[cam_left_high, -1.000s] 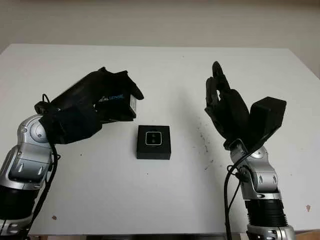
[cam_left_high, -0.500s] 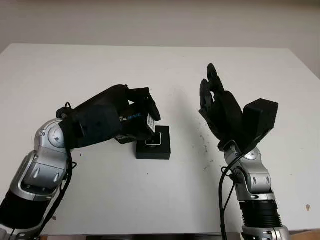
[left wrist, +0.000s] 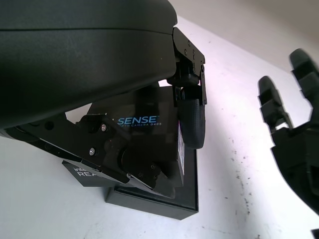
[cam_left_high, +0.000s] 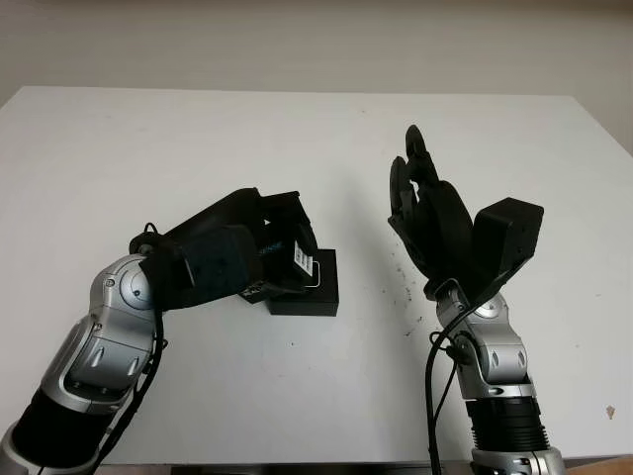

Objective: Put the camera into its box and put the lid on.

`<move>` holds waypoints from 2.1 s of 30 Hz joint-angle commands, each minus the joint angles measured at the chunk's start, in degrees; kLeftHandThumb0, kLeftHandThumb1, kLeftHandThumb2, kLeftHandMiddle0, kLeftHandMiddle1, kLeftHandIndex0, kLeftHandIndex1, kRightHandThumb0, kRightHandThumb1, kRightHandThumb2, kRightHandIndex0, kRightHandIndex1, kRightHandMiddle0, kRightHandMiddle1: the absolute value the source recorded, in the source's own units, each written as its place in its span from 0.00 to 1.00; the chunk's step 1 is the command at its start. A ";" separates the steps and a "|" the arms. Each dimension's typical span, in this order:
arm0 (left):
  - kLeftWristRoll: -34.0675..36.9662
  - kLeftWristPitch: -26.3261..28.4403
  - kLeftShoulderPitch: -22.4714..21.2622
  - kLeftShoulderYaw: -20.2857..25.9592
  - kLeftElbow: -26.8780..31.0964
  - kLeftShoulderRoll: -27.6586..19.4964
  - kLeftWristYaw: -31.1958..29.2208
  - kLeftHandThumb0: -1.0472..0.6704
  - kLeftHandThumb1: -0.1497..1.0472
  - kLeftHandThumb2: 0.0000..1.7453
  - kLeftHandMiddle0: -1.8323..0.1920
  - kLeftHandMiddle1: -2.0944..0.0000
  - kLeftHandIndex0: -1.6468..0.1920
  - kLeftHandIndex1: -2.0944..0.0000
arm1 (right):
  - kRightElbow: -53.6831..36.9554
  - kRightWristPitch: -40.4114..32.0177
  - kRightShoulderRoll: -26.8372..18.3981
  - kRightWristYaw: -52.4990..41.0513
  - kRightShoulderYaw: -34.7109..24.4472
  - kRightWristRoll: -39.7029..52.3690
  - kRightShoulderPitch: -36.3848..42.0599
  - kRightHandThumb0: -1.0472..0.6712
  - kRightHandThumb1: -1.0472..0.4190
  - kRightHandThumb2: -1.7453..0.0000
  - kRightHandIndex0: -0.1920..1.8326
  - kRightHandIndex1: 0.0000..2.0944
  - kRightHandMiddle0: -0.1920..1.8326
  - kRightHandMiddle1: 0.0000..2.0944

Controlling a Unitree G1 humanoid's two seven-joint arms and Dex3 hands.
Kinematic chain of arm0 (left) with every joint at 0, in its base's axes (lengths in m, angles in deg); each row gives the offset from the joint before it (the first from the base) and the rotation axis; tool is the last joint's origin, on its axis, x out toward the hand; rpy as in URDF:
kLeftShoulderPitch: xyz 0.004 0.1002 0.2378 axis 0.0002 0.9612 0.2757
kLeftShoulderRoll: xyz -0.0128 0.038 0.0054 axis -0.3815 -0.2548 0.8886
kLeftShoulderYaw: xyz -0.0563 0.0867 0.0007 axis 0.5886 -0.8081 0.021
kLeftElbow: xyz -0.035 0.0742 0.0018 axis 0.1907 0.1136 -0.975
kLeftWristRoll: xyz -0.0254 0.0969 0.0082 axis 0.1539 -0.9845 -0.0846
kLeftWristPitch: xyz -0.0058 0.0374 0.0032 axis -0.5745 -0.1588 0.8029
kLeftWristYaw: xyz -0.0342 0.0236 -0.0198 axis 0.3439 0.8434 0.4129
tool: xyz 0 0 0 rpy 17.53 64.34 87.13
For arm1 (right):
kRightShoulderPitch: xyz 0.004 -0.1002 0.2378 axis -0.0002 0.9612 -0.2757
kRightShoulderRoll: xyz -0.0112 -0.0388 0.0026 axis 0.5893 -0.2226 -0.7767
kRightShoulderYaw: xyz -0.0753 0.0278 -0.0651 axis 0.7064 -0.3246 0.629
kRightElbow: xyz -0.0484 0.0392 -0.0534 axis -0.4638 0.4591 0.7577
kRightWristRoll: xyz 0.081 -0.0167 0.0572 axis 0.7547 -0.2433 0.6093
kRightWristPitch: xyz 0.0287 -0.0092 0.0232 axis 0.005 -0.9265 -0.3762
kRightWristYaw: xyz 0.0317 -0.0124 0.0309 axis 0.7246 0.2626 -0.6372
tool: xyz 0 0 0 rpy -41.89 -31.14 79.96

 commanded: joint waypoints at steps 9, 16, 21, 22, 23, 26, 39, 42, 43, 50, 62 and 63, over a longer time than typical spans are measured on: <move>-1.17 1.18 -3.12 -0.86 -2.43 1.93 0.08 0.55 0.93 0.03 0.73 0.29 0.75 0.25 | 0.24 1.38 0.10 -0.80 -0.13 0.42 0.02 0.22 0.00 0.64 0.00 0.00 0.00 0.00; 0.31 1.94 -4.19 -0.69 -3.02 2.62 -1.23 0.55 0.94 0.03 0.73 0.31 0.74 0.26 | 0.04 1.06 0.25 0.10 0.02 -0.04 0.01 0.21 0.00 0.65 0.00 0.01 0.00 0.01; 1.95 4.51 -4.79 -0.64 -1.55 2.97 -2.61 0.55 0.94 0.03 0.72 0.29 0.73 0.25 | -0.01 0.99 0.31 -0.12 0.21 0.00 -0.06 0.22 0.00 0.64 0.00 0.00 0.00 0.00; 2.24 4.75 -4.85 -0.70 -1.12 2.90 -2.96 0.55 0.94 0.03 0.72 0.28 0.72 0.24 | 0.05 0.94 0.39 -0.06 0.15 0.08 -0.05 0.22 0.00 0.64 0.00 0.00 0.00 0.00; 2.40 4.88 -4.87 -0.75 -0.84 2.85 -3.16 0.55 0.93 0.03 0.71 0.28 0.72 0.24 | 0.11 0.92 0.45 -0.02 0.09 0.14 -0.04 0.22 0.00 0.64 0.00 0.00 0.00 0.00; 3.04 5.25 -4.86 -0.94 0.39 2.46 -4.14 0.54 0.93 0.03 0.71 0.28 0.71 0.24 | 0.23 1.18 0.51 -0.15 0.06 0.22 0.00 0.22 0.00 0.64 0.00 0.00 0.00 0.00; 4.31 7.27 -3.73 -1.47 3.33 2.34 -4.94 0.54 0.93 0.03 0.71 0.24 0.72 0.25 | -0.38 0.34 0.48 -0.23 0.15 0.17 0.24 0.22 0.00 0.64 0.00 0.00 0.00 0.00; 3.30 6.06 -3.22 -2.13 3.12 2.55 -3.51 0.54 0.93 0.03 0.72 0.24 0.72 0.25 | -0.57 -0.03 0.49 -0.30 0.20 0.21 0.30 0.22 0.00 0.64 0.00 0.00 0.00 0.00; 2.40 5.12 -2.98 -2.76 2.84 2.59 -2.51 0.55 0.93 0.03 0.73 0.26 0.72 0.25 | -0.65 -0.21 0.41 -0.30 0.28 0.08 0.31 0.22 0.00 0.64 0.00 0.00 0.00 0.00; -2.15 0.18 -2.07 -5.66 -0.65 4.09 2.78 0.57 0.94 0.03 0.76 0.26 0.75 0.24 | -1.38 -0.83 0.55 -0.03 0.35 0.01 0.60 0.22 0.00 0.64 0.00 0.00 0.00 0.00; -2.74 -1.01 -1.75 -6.96 -2.92 7.06 3.18 0.53 0.95 0.03 0.77 0.24 0.78 0.22 | -0.75 -0.65 0.82 -0.16 0.44 0.05 0.46 0.22 0.00 0.64 0.00 0.00 0.00 0.00; -2.86 -0.85 -1.67 -7.07 -2.86 7.28 3.23 0.53 0.95 0.03 0.77 0.24 0.77 0.22 | -0.67 -0.48 0.86 -0.11 0.39 0.03 0.50 0.22 0.00 0.64 0.00 0.00 0.00 0.00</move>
